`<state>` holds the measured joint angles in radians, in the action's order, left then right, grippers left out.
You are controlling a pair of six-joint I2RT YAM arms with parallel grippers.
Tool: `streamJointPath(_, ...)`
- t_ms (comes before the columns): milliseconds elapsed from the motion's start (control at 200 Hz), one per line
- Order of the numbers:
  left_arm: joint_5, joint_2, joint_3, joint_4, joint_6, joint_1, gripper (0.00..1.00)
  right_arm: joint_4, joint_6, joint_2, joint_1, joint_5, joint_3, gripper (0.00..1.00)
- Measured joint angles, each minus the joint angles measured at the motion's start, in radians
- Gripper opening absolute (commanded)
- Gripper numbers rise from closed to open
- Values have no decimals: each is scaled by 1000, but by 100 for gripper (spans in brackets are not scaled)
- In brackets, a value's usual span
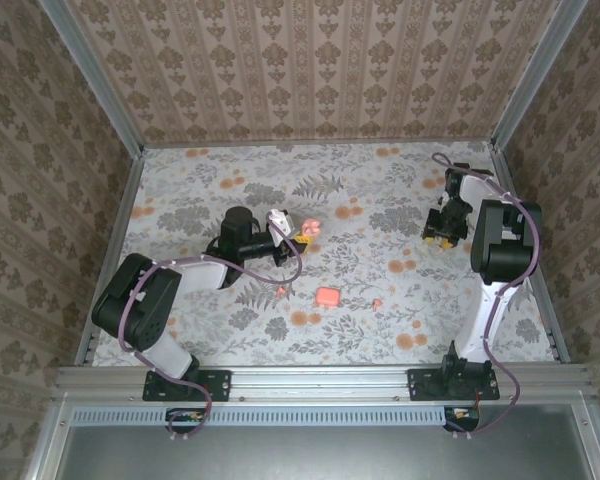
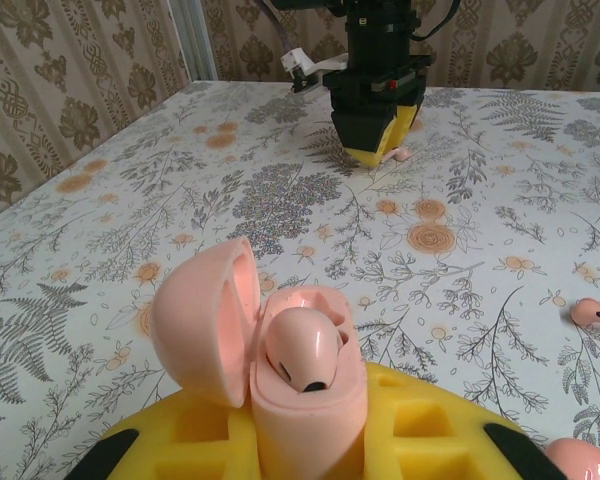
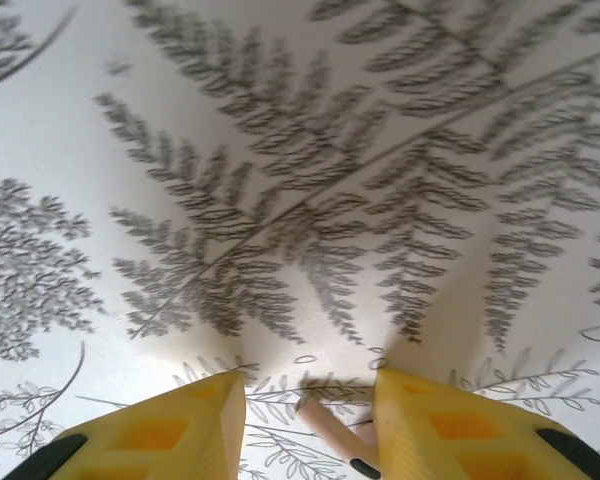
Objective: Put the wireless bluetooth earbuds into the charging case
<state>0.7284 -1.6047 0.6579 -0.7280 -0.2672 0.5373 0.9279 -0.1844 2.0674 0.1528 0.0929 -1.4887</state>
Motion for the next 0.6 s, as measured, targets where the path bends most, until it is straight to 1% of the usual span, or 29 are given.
streamJointPath(390, 0, 0, 2, 22, 0, 5, 13, -12, 45, -24, -55, 40, 37, 33)
streamJointPath(465, 0, 0, 4, 24, 0, 9, 13, -5, 51, -36, -59, 43, 47, 34)
streamJointPath(600, 0, 0, 4, 26, 0, 14, 13, 19, 32, -88, -60, 37, 59, 40)
